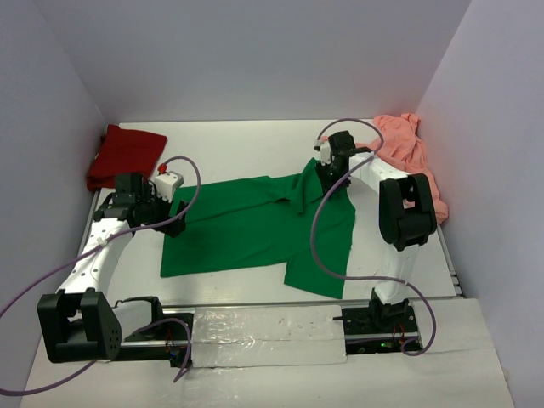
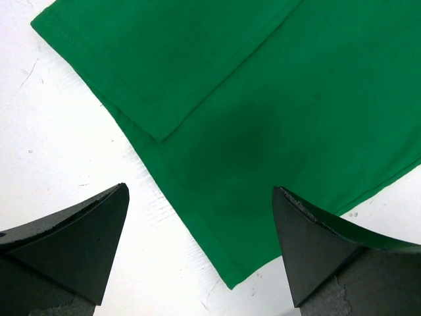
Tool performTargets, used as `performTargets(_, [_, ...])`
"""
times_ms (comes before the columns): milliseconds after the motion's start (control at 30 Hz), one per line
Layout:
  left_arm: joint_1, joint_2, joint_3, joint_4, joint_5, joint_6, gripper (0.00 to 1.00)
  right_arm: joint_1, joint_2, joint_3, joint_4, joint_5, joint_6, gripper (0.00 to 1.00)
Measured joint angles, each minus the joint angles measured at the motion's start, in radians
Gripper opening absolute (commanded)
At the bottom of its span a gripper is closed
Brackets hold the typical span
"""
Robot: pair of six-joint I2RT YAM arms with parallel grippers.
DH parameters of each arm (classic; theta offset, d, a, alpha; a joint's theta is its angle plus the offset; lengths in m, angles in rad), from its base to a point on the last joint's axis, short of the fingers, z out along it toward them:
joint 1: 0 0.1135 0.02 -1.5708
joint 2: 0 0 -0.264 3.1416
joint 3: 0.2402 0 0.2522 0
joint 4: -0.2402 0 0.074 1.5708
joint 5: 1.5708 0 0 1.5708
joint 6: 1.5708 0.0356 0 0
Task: Fold and stack the t-shirts
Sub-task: Fold the flattened tshirt in 1/3 of the way
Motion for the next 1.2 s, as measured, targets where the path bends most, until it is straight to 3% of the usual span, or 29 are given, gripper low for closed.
performTargets(500, [0.000, -0.010, 0.000, 0.000, 0.007, -0.006, 0.99, -0.323, 0.104, 0.126, -0.019, -0.491, 0.100, 0.47])
performTargets(800, [0.000, -0.010, -0.001, 0.000, 0.011, -0.007, 0.99, -0.330, 0.201, 0.159, -0.111, -0.748, 0.108, 0.47])
performTargets(1200, [0.000, -0.010, -0.002, -0.001, 0.011, -0.007, 0.99, -0.329, 0.227, 0.172, -0.137, -0.797, 0.110, 0.47])
